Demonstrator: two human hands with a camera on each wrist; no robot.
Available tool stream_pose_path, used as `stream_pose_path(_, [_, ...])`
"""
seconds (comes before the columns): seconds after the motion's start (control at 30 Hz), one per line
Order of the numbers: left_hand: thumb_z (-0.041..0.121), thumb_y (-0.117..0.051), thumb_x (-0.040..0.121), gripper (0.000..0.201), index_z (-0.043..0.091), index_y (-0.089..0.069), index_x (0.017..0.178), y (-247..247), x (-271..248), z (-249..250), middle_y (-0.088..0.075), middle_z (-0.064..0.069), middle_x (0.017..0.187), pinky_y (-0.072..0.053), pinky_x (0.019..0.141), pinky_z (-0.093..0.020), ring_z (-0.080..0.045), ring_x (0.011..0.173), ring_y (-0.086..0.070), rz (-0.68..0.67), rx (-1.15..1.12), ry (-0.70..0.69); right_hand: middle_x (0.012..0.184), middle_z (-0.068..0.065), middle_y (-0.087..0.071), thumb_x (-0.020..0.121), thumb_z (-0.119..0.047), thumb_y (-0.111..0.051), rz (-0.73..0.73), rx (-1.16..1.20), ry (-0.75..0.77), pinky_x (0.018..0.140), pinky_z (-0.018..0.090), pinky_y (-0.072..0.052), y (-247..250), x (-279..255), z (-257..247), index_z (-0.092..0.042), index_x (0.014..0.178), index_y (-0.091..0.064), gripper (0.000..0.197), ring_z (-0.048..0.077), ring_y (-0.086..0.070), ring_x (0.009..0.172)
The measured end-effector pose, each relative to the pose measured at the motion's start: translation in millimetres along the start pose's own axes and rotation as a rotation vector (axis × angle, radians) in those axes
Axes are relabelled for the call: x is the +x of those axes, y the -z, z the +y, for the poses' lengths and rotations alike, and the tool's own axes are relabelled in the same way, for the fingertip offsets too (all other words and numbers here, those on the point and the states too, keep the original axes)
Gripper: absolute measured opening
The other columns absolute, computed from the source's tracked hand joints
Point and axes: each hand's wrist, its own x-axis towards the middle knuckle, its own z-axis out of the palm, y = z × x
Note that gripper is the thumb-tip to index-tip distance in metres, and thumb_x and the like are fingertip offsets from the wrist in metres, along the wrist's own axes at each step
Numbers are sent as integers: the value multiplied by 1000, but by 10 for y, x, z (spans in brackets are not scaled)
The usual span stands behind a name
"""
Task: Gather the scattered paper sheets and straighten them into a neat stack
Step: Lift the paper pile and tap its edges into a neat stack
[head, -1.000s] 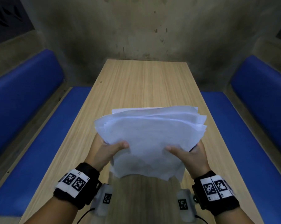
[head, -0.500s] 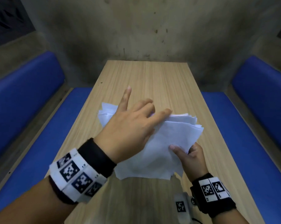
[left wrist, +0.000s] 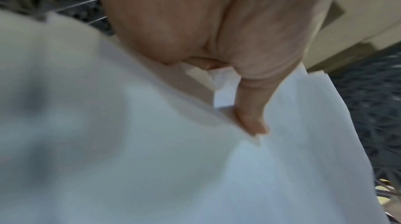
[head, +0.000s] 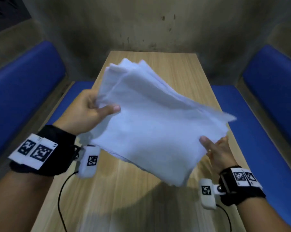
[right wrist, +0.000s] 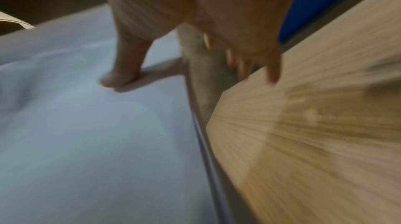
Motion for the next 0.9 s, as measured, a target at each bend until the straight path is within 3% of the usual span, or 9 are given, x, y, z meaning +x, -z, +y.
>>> stream_pose_path(0.07, [4,-66,84,13,16,-71,86,-123,-119,-305,-75,22,76,-52,65,-14,6,71,-68,91,-68,72,121,2,-68,70,-15,-71,-108,54,-19,89,38,-55,-97,3,-45,-15,132,-49,66,28,-59,119])
stream_pose_path(0.17, [7,-63,88,22,27,-70,93,-365,-339,-655,-74,26,82,-52,67,-14,6,79,-69,237,-139,116,115,1,-70,72,-15,-74,-16,-102,171,95,40,-52,-255,-8,-175,-14,122,-59,52,25,-64,114])
stream_pose_path(0.27, [14,-60,90,25,38,-67,95,-596,-564,-753,-72,31,89,-52,71,-12,9,85,-67,376,-125,70,93,-16,-75,82,-5,-68,48,-198,382,81,24,-57,-414,-95,-321,-15,109,-65,29,7,-70,95])
stream_pose_path(0.43, [14,-65,88,18,30,-63,95,-951,-871,-1111,-71,33,87,-51,72,-9,13,85,-65,509,-142,120,82,-32,-71,80,-3,-69,29,-285,357,68,10,-52,-401,-230,3,-33,95,-62,34,-11,-66,80])
stream_pose_path(0.5, [32,-66,83,20,25,-67,101,-1021,-972,-1326,-75,17,92,-56,74,-17,-2,91,-70,467,-168,221,89,-20,-74,77,-1,-72,-17,-340,267,72,16,-54,-328,-281,250,-34,99,-61,41,-6,-68,86])
stream_pose_path(0.57, [47,-67,76,55,9,-61,115,-990,-972,-1398,-73,4,98,-58,77,-26,-16,96,-70,486,-145,237,106,-7,-70,73,-3,-76,16,-402,269,81,24,-55,-291,-298,309,-36,104,-57,49,6,-67,97])
stream_pose_path(0.7, [12,-72,80,73,23,-30,139,-747,-714,-1157,-53,-10,128,-45,94,-19,-10,115,-54,564,107,-48,107,-12,-57,75,-7,-75,67,-481,496,90,28,-46,-348,-203,71,-47,123,-37,73,15,-57,107])
stream_pose_path(0.8, [-1,-65,84,54,14,-50,134,-574,-559,-1045,-52,-3,126,-39,95,-11,7,116,-47,445,444,-234,102,-7,-56,84,-9,-66,-16,-719,708,85,13,-43,-414,-151,-54,-40,132,-41,62,-4,-54,99])
stream_pose_path(0.9, [-6,-58,86,47,11,-59,130,-479,-536,-1073,-60,-7,121,-50,87,-28,-12,108,-59,333,592,-317,105,4,-60,90,-6,-58,-77,-921,859,81,9,-43,-381,-106,-20,-16,128,-57,40,-3,-55,93])
